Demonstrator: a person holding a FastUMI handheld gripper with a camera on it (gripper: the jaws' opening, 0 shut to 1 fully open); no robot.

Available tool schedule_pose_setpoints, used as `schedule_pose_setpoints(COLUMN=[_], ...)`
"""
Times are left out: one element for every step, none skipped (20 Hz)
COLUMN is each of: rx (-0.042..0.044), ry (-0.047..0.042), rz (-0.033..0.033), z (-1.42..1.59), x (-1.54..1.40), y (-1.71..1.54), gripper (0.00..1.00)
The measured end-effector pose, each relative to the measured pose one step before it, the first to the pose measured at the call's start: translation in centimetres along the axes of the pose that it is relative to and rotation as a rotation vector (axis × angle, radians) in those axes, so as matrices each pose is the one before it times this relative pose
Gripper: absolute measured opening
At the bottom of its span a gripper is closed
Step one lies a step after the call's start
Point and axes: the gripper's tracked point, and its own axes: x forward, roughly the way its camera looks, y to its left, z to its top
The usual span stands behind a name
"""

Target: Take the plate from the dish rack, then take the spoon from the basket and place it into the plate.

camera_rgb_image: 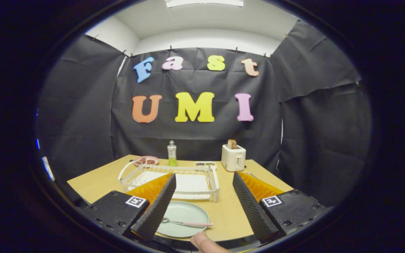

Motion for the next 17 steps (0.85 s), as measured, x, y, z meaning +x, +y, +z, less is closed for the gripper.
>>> schedule_pose_setpoints(rx=[0.00081, 0.00943, 0.00939, 0.00723, 0.00301, -0.00305, -0.00546, -0.00451, -0.00582, -0.00571, -0.00135, 0.00081, -0.00158, -0.00204, -0.00275, -0.00099, -0.00115], ry=[-0.00053, -0.00243, -0.00433, -0.00539, -0.00400, -0.00556, -0.00674, -0.00202, 0.00129, 0.00446, 0.00253, 0.00086, -0.00092, 0.00189, -0.00069, -0.00095, 0.00039], rz=[-0.00081, 0.00064, 0.00341, 0.00292, -0.00401, -0.00897, -0.01185, -0.01399, -0.00788, -0.00409, -0.00267, -0.00125, 0.00232, -0.00067, 0.00090, -0.00196, -0.00385], z=[0.166, 0.253, 0.324, 0.204, 0.225, 0.125, 0.198, -0.019, 0.032, -0.159, 0.003, 0.066, 0.009, -0.094, 0.068, 0.015, 0.016], x=[-0.285, -0.316, -0.195, -0.154, -0.218, -0.121, -0.100, 0.026, -0.092, -0.013, -0.053, -0.023, -0.001, -0.029, -0.039, 0.078, 0.029], y=[-0.260, -0.128, -0.090, -0.057, -0.239, -0.434, -0.307, -0.311, -0.159, -0.026, -0.070, 0.014, 0.029, 0.000, 0.044, -0.021, -0.071], gripper=[1.00, 1.00, 1.00, 1.00, 1.00, 1.00, 1.00, 1.00, 1.00, 1.00, 1.00, 1.00, 1.00, 1.00, 1.00, 1.00, 1.00])
